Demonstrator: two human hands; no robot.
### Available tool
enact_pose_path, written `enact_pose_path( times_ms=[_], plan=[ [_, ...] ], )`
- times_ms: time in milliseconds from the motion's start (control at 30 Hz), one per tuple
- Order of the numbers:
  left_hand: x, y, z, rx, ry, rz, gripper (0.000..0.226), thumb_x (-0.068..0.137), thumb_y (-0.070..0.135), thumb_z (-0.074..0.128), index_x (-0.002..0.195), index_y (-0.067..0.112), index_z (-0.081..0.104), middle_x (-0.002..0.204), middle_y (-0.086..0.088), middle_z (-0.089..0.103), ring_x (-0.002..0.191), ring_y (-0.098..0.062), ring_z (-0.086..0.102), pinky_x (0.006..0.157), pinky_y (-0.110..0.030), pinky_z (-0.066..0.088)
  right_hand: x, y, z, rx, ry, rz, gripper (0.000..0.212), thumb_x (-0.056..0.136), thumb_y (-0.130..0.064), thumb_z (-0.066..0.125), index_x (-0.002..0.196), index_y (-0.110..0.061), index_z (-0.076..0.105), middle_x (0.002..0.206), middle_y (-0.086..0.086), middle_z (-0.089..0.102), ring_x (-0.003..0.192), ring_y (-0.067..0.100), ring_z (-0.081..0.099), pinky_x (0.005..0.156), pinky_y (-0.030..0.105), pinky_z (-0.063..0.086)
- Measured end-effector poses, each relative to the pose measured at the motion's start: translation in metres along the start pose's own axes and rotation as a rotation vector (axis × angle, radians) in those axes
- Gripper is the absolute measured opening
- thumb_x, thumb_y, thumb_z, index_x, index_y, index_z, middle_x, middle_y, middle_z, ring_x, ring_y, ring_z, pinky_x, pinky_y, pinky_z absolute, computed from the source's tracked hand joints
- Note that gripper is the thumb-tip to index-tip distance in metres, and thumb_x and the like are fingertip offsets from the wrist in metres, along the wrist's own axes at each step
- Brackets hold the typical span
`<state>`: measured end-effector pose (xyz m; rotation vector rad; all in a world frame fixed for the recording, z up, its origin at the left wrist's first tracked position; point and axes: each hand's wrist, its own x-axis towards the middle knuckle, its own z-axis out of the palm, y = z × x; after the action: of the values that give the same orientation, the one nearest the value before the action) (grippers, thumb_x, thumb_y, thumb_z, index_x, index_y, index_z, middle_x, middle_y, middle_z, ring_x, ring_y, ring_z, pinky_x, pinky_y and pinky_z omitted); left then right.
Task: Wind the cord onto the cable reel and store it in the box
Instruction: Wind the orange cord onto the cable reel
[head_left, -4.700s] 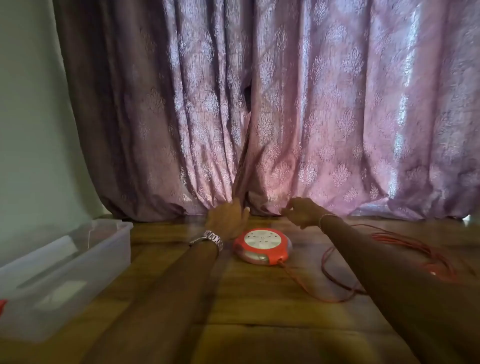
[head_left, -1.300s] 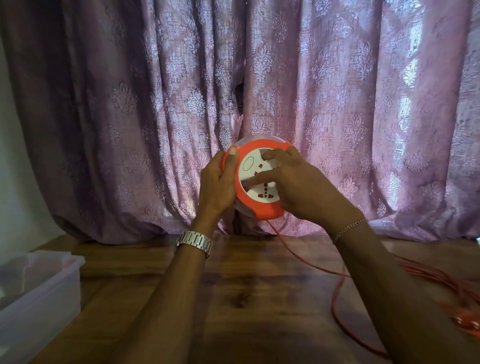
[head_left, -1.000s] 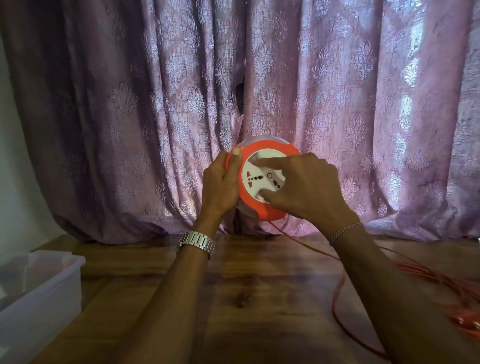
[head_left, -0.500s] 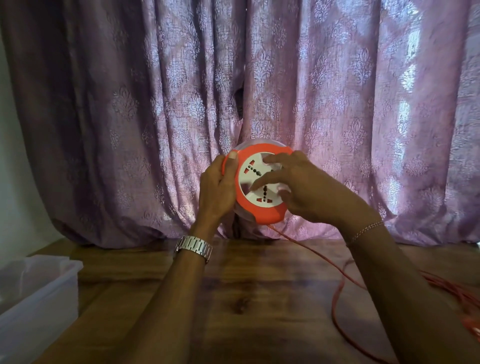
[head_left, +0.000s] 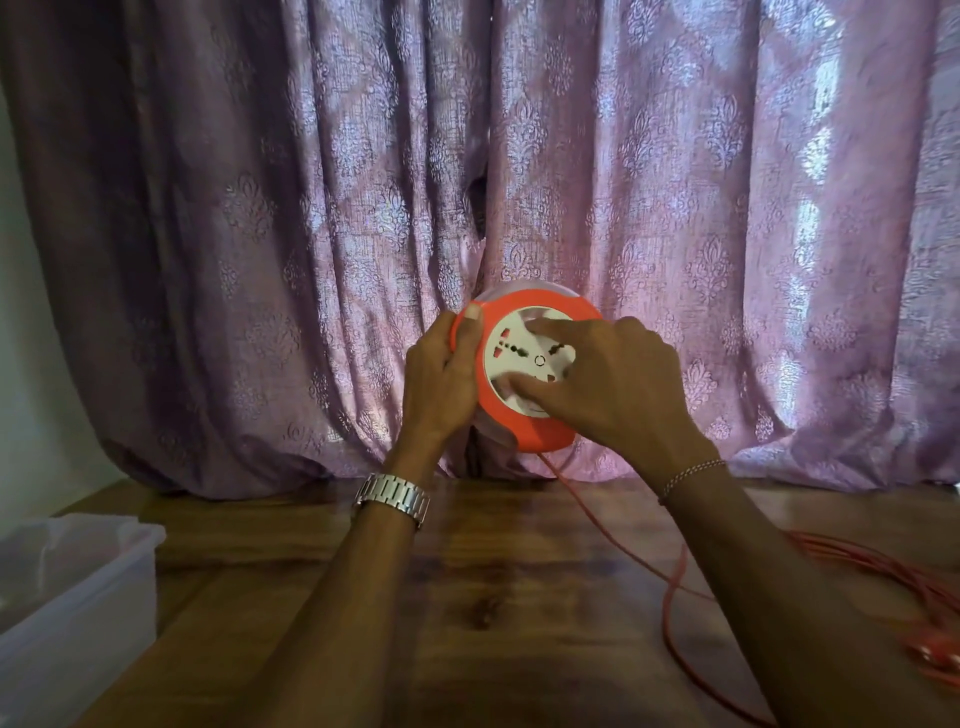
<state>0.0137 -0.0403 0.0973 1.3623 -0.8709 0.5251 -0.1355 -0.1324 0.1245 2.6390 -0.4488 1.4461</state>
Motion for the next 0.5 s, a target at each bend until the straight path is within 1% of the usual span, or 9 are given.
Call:
enact_pose_path(
  times_ms=[67,133,200,233,267,333,400,433,500],
  plan=[
    [0.000,0.001,0.000,0.006,-0.001,-0.004,0.057,0.099,0.061,0.044,0.086,0.008,0.060,0.078,-0.011,0.067,0.077,-0.029,0.064,0.074,-0.054,0.053,0.000,-0.001,0.002,-0.015,0.046,0.033,0.074,0.063,-0.086,0.050,0.124,-0.043,0.057,0.102,0.002,0.071,0.092,0.028,0.064,0.069,0.033,0.048],
    [-0.001,0.002,0.000,0.015,-0.012,0.000,0.056,0.099,0.062,0.044,0.083,0.010,0.057,0.076,-0.006,0.066,0.078,-0.033,0.065,0.073,-0.051,0.054,-0.001,-0.001,0.002,-0.072,0.065,0.011,0.075,0.063,-0.088,0.048,0.120,-0.041,0.060,0.097,0.003,0.072,0.087,0.028,0.065,0.064,0.031,0.043],
    [-0.002,0.003,0.000,0.025,-0.021,0.001,0.055,0.099,0.060,0.044,0.080,0.010,0.054,0.073,-0.002,0.063,0.071,-0.026,0.061,0.070,-0.046,0.052,0.000,0.001,0.000,-0.096,0.090,-0.016,0.074,0.063,-0.088,0.048,0.115,-0.038,0.064,0.088,0.003,0.073,0.080,0.027,0.066,0.061,0.030,0.040],
    [-0.003,0.003,0.000,0.024,-0.021,0.001,0.055,0.100,0.059,0.044,0.079,0.009,0.054,0.072,-0.002,0.062,0.070,-0.022,0.059,0.069,-0.044,0.051,0.002,0.003,-0.001,-0.086,0.098,-0.039,0.071,0.064,-0.086,0.050,0.112,-0.037,0.066,0.085,0.001,0.073,0.078,0.026,0.066,0.060,0.030,0.042],
    [-0.003,0.003,0.000,0.022,-0.018,0.001,0.056,0.099,0.059,0.044,0.079,0.008,0.054,0.072,-0.005,0.063,0.070,-0.022,0.059,0.068,-0.044,0.050,0.003,0.005,-0.002,-0.059,0.091,-0.075,0.066,0.067,-0.082,0.053,0.110,-0.035,0.066,0.083,-0.001,0.072,0.079,0.024,0.065,0.060,0.030,0.045],
    [-0.002,0.002,-0.002,0.017,-0.014,0.006,0.062,0.097,0.064,0.043,0.084,0.004,0.056,0.077,-0.014,0.066,0.074,-0.033,0.063,0.071,-0.050,0.052,0.006,0.009,-0.006,0.029,0.026,-0.168,0.046,0.076,-0.064,0.062,0.107,-0.031,0.067,0.090,-0.003,0.069,0.088,0.022,0.060,0.065,0.035,0.050],
    [-0.001,0.002,-0.003,0.006,-0.011,0.009,0.066,0.096,0.066,0.042,0.088,0.002,0.058,0.080,-0.016,0.068,0.078,-0.037,0.065,0.072,-0.053,0.053,0.008,0.012,-0.010,0.095,-0.056,-0.267,0.026,0.083,-0.037,0.066,0.109,-0.031,0.066,0.106,0.000,0.062,0.101,0.022,0.050,0.073,0.043,0.051],
    [-0.001,0.002,-0.003,0.002,-0.014,0.005,0.067,0.096,0.066,0.042,0.089,0.002,0.059,0.081,-0.015,0.069,0.078,-0.035,0.066,0.073,-0.052,0.053,0.009,0.013,-0.012,0.105,-0.122,-0.305,0.029,0.085,-0.025,0.064,0.112,-0.035,0.065,0.116,0.001,0.057,0.108,0.023,0.046,0.078,0.045,0.050],
    [-0.001,0.002,-0.003,-0.003,-0.032,-0.009,0.065,0.096,0.066,0.042,0.090,0.004,0.061,0.082,-0.013,0.071,0.081,-0.035,0.068,0.075,-0.052,0.054,0.008,0.013,-0.015,0.073,-0.307,-0.329,0.050,0.084,-0.009,0.060,0.118,-0.046,0.061,0.137,0.003,0.044,0.125,0.025,0.036,0.091,0.045,0.047]
  ],
)
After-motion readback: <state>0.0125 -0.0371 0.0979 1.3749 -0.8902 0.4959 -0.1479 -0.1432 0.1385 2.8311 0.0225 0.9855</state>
